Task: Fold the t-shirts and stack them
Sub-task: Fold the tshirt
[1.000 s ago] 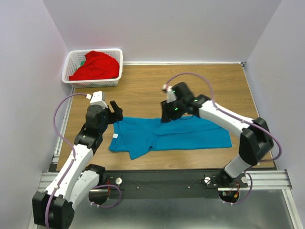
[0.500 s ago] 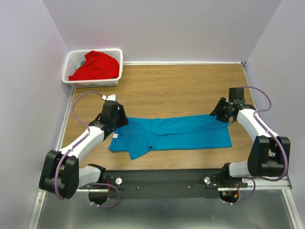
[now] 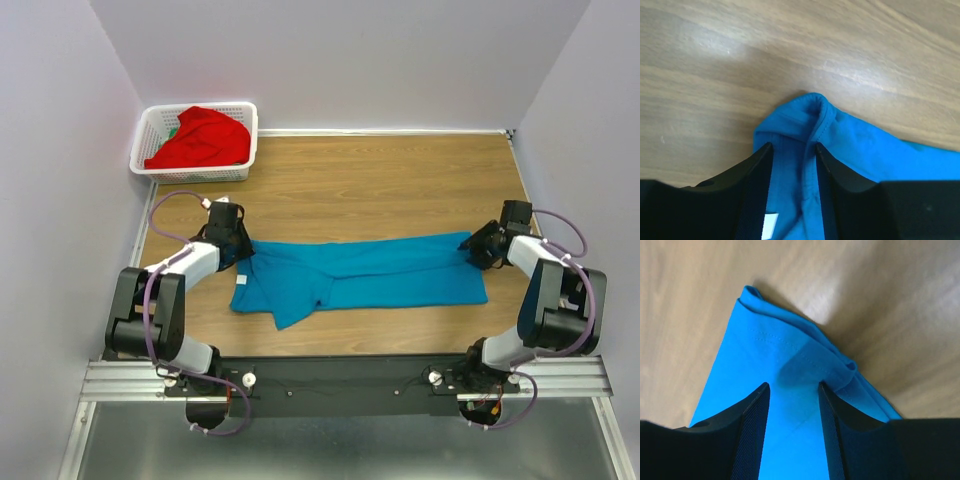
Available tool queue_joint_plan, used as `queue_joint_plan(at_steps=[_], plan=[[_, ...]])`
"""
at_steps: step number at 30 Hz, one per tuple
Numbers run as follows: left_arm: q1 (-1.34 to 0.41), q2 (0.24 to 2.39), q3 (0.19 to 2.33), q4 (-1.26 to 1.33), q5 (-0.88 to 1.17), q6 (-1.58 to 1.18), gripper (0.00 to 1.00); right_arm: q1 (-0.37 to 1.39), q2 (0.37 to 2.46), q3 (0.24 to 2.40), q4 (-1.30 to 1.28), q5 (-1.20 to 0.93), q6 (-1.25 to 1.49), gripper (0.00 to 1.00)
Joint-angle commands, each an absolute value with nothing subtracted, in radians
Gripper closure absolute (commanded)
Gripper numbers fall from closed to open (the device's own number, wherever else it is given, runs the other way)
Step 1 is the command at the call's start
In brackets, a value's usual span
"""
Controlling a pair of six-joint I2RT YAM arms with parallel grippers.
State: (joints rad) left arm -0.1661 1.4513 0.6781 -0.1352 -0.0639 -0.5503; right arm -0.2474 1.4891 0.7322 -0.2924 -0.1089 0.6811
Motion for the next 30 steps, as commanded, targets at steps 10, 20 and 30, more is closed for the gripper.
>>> queue_joint_plan(at_steps=[10,20,30], plan=[[-0.115,1.527,0.782,-0.101,-0.037,-0.522,0.53,-0.285,1.612,0.862,-0.210,-0.136,0.648,0.48],[-0.117,1.139,0.692,-0.055,-0.064,-0.422,0.27,-0.063,1.483,0.836,-0.207,-0.486,0.630,0.51],[-0.118,0.827,0.560,-0.041,-0.038,-0.371,0.25,0.371,1.502,0.712,0.054,-0.561,0.890,0.55]])
